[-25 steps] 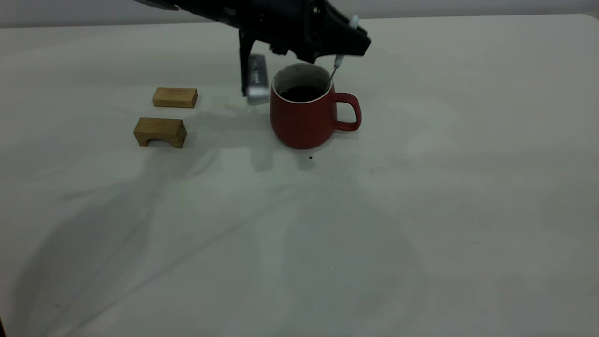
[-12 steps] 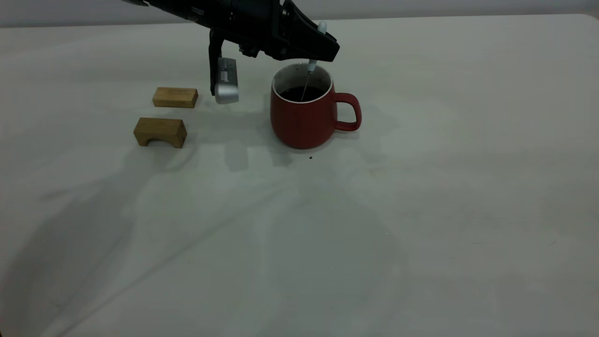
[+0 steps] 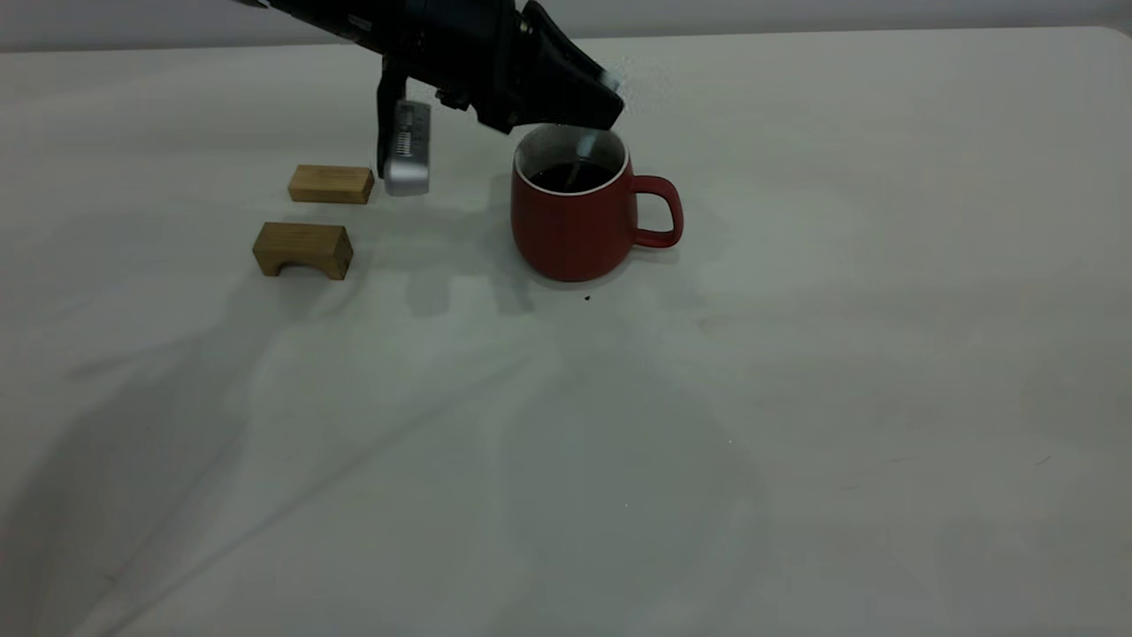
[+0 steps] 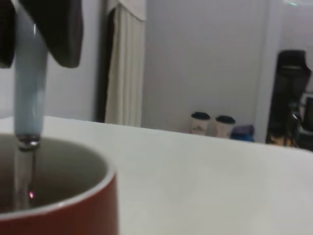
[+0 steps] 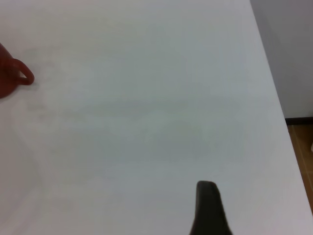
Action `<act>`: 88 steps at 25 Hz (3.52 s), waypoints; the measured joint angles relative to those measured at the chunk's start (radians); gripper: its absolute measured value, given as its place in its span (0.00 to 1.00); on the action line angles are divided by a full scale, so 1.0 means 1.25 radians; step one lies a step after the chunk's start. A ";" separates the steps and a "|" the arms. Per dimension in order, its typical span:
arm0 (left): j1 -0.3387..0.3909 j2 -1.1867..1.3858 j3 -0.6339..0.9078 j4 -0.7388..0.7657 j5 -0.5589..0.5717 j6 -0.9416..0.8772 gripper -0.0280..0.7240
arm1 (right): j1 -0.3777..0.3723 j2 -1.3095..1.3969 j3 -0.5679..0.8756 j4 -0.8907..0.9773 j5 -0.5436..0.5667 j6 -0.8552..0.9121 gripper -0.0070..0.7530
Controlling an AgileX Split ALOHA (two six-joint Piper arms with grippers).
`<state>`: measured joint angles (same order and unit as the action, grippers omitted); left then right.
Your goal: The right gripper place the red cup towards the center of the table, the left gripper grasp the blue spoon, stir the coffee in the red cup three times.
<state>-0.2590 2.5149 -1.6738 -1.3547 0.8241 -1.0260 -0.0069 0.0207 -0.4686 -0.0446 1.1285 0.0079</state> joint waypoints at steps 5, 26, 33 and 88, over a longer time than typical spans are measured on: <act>0.000 -0.008 0.000 0.000 -0.034 0.169 0.67 | 0.000 0.000 0.000 0.000 0.000 0.000 0.75; 0.000 -0.383 0.000 0.374 0.035 0.879 0.61 | 0.000 0.000 0.000 0.000 0.000 0.000 0.75; 0.001 -0.604 0.000 0.594 0.053 1.143 0.61 | 0.000 0.000 0.000 0.000 0.000 0.000 0.75; 0.223 -2.027 0.949 1.168 0.244 0.751 0.60 | 0.000 0.000 0.000 0.000 0.000 0.000 0.75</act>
<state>0.0200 -0.0186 -0.4875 0.1056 1.1296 -0.0873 -0.0069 0.0207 -0.4686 -0.0446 1.1285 0.0078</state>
